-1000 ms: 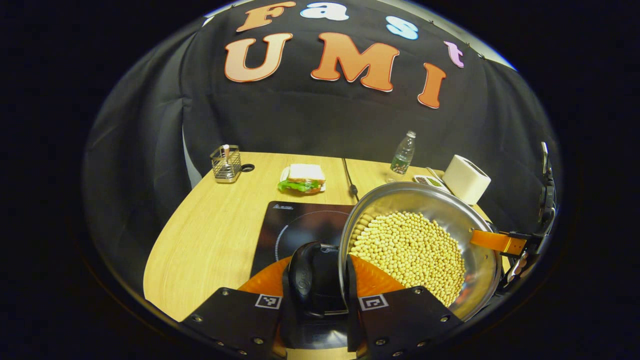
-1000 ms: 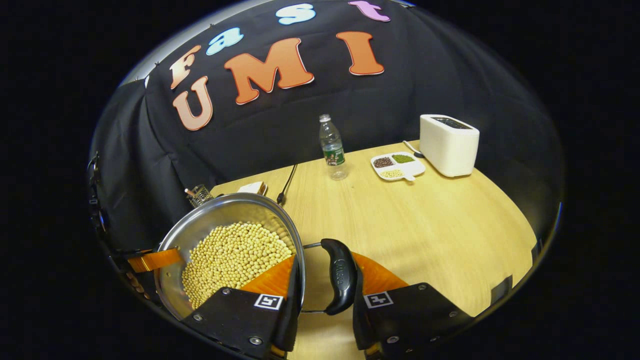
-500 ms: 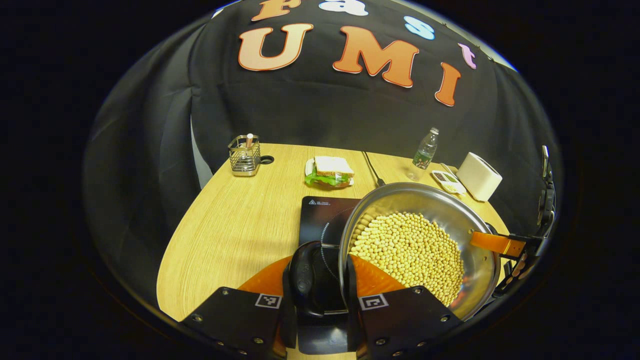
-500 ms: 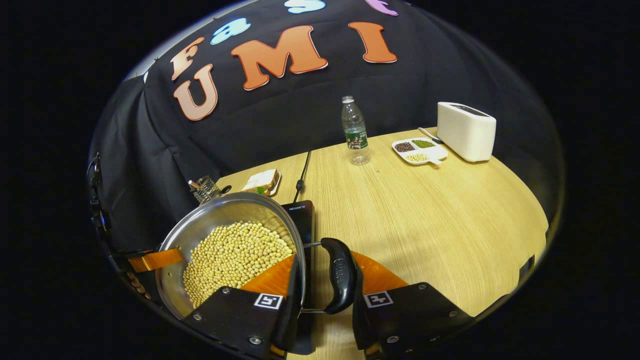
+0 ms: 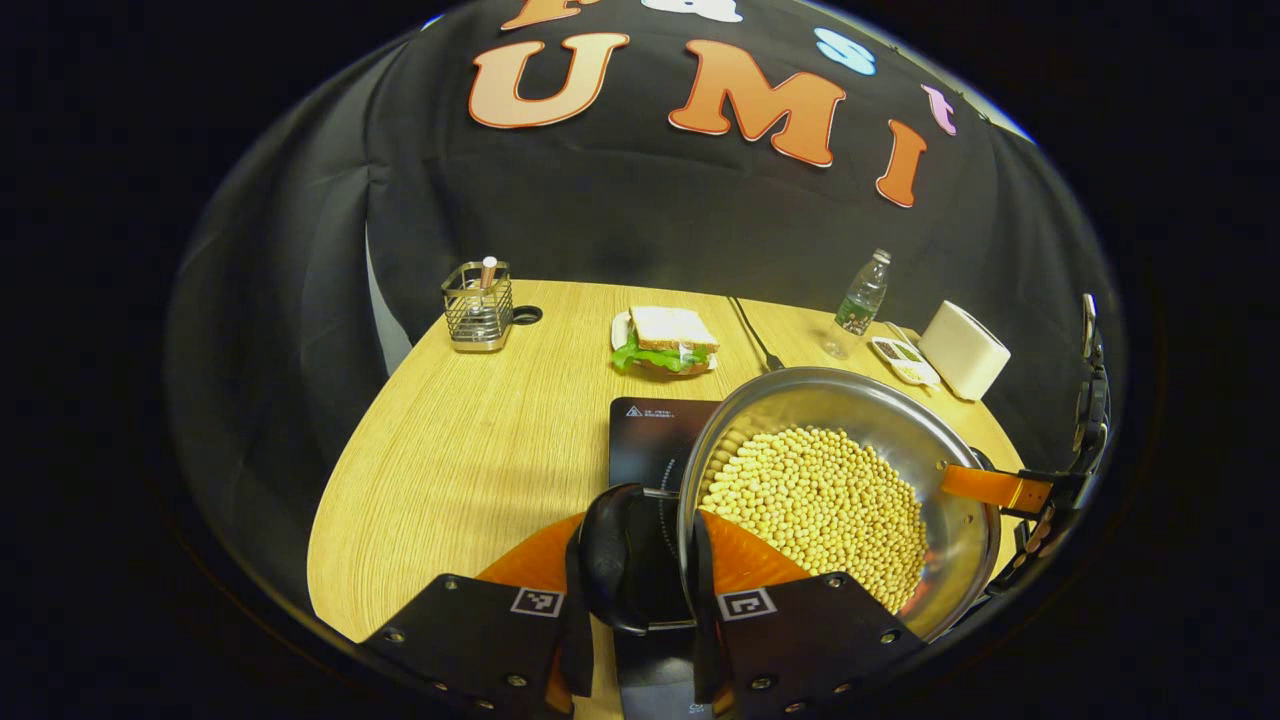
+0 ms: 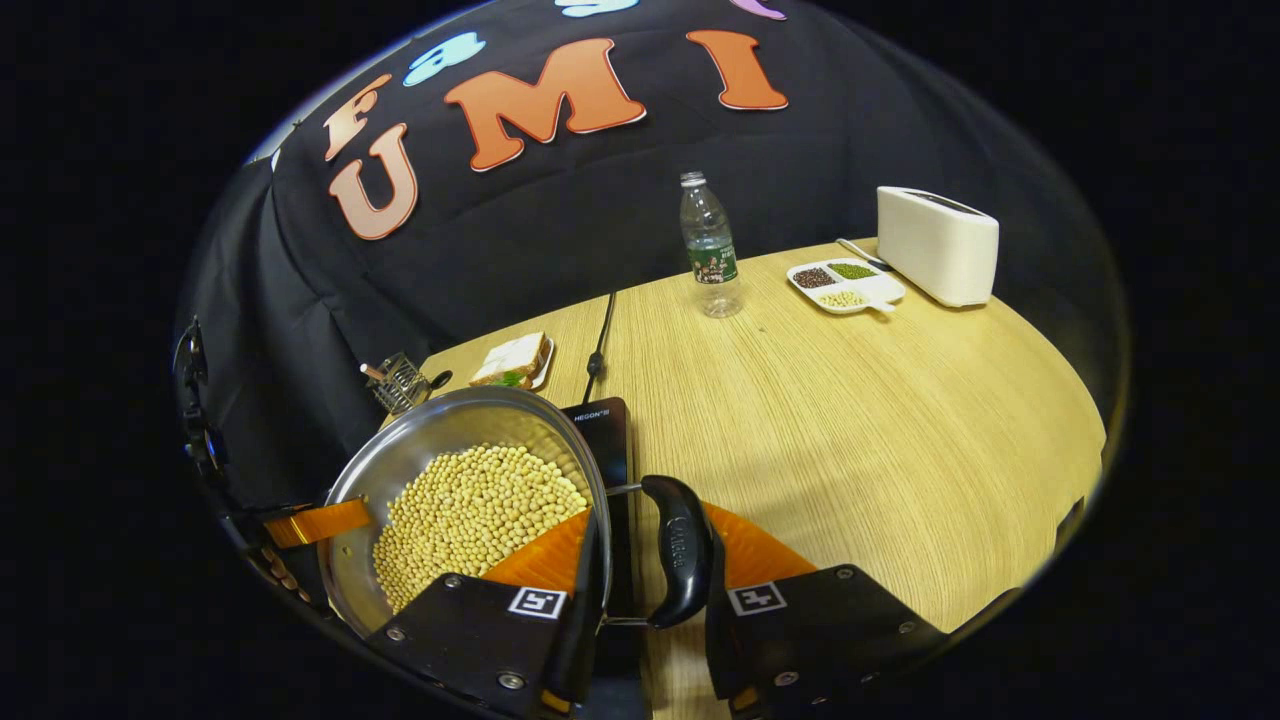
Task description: First push the handle of the pot to place it horizontally, then grasp the pot with both hands and set it on the induction cooktop.
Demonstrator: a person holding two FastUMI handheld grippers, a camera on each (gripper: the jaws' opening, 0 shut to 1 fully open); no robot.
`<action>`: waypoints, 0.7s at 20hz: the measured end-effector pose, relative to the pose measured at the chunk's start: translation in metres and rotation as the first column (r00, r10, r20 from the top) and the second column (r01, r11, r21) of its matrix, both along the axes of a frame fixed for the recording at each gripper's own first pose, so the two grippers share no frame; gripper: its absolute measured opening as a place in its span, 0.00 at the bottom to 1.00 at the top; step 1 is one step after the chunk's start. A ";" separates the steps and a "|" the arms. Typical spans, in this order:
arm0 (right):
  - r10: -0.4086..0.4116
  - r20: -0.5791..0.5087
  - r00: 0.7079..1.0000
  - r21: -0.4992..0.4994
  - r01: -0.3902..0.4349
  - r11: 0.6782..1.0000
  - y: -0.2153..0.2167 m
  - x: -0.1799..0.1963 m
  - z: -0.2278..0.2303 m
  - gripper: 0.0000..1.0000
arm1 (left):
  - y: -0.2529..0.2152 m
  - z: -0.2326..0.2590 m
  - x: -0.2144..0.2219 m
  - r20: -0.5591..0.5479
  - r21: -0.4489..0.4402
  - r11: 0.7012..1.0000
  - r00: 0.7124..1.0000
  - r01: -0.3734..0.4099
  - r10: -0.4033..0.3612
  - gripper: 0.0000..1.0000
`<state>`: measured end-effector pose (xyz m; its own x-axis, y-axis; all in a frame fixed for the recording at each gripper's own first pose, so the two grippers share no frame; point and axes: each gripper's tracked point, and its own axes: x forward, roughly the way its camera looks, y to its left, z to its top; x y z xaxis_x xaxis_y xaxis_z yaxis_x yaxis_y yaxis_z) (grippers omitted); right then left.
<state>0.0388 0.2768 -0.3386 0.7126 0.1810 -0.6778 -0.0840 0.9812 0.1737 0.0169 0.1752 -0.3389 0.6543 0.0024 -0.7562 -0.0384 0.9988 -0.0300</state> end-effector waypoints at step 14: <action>-0.036 0.102 0.994 0.025 0.033 0.999 -0.031 0.013 0.053 0.93 | 0.034 0.102 0.009 0.270 0.282 0.952 0.962 -0.120 0.041 0.85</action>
<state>0.0521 0.2458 -0.2858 0.7842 0.1696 -0.5968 -0.0686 0.9797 0.1882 0.0263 0.2091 -0.2372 0.8147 0.2589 -0.5189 -0.1495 0.9583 0.2435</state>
